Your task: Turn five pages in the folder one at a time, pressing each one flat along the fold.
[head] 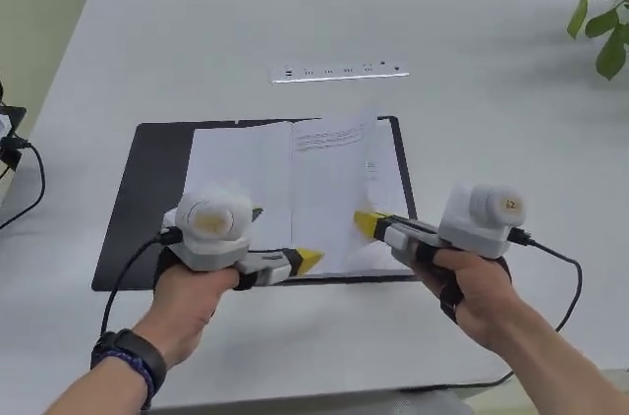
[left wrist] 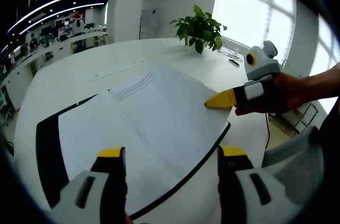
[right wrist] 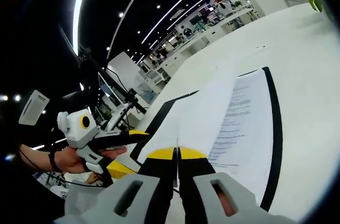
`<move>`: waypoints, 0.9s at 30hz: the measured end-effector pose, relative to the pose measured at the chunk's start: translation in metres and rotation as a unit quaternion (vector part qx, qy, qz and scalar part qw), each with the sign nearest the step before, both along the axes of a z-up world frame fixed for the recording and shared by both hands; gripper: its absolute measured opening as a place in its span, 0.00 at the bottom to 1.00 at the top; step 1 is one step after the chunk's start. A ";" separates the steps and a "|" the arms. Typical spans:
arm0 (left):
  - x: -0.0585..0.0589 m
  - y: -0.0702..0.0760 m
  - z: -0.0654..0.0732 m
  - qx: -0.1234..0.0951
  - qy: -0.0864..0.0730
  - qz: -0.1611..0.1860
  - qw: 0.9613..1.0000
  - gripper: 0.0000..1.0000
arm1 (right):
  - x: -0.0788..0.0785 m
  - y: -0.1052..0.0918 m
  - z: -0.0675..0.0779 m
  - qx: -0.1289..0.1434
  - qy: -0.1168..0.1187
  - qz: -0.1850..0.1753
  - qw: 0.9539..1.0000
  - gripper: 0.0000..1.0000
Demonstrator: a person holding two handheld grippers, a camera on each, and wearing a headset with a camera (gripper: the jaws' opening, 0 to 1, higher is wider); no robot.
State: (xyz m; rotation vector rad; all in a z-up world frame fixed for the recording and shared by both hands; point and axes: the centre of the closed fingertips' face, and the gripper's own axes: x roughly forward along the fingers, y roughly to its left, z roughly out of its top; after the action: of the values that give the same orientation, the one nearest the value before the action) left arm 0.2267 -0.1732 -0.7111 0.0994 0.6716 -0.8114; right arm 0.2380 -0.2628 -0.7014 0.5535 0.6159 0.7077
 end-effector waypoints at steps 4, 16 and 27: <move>-0.003 0.014 0.004 0.001 -0.004 0.009 1.000 0.70 | -0.001 0.010 0.004 -0.003 -0.005 0.009 1.000 0.00; -0.012 0.048 0.012 -0.004 -0.012 0.038 0.999 0.70 | -0.003 0.035 0.016 -0.002 -0.019 0.027 0.999 0.00; -0.018 0.077 0.020 -0.013 -0.019 0.066 0.998 0.71 | -0.006 0.052 0.022 0.005 -0.021 0.030 0.999 0.00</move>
State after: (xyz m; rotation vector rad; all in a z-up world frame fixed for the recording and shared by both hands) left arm 0.2086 -0.0962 -0.6909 0.0472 0.6252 -0.6895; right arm 0.2321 -0.2107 -0.6791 0.5304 0.5908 0.7774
